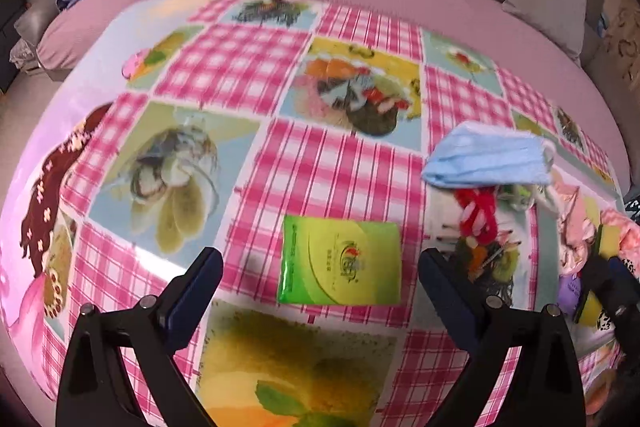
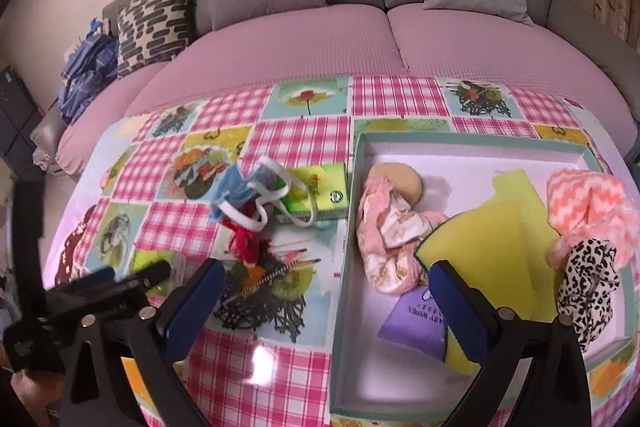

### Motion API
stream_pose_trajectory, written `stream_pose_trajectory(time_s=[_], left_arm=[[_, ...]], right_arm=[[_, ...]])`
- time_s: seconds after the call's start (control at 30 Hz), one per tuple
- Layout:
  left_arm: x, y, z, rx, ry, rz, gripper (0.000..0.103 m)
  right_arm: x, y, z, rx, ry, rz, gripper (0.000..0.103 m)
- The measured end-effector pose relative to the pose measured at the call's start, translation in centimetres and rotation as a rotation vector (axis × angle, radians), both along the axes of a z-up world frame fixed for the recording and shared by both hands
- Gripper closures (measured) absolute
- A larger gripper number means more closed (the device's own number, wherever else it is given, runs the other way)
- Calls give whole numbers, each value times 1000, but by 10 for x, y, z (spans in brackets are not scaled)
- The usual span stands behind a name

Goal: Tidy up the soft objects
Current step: 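Grasp the green tissue pack with the left tool while the right tool grasps the blue face mask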

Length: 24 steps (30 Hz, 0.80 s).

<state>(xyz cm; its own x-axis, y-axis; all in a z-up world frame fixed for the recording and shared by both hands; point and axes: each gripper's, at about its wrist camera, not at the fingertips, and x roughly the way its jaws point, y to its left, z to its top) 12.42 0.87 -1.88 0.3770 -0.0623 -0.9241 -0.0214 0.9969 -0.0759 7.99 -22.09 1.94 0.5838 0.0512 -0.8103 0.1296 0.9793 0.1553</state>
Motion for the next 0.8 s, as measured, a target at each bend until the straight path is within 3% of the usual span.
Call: stream_pose_trajectory(time_s=[0.27,0.4,0.5,0.6,0.8], left_arm=[[1,-7,-6,-21,17,-28,6],[2,-6,-9,-70,35,-53,24],[1,-9,-10,-54,38,-67,26],[1,-11,-10,-39,33,-81,38],[7,-1,-8,-32,13,-48,38]], right_arm=[[15,11,-3,88,-58,36,8],[22,22,-6,117,-92,69,18],[26,28,-9,120,-101,74,19],[31,30,-10,137,-108,69,22],[39,34,-12,135,-120,56,31]])
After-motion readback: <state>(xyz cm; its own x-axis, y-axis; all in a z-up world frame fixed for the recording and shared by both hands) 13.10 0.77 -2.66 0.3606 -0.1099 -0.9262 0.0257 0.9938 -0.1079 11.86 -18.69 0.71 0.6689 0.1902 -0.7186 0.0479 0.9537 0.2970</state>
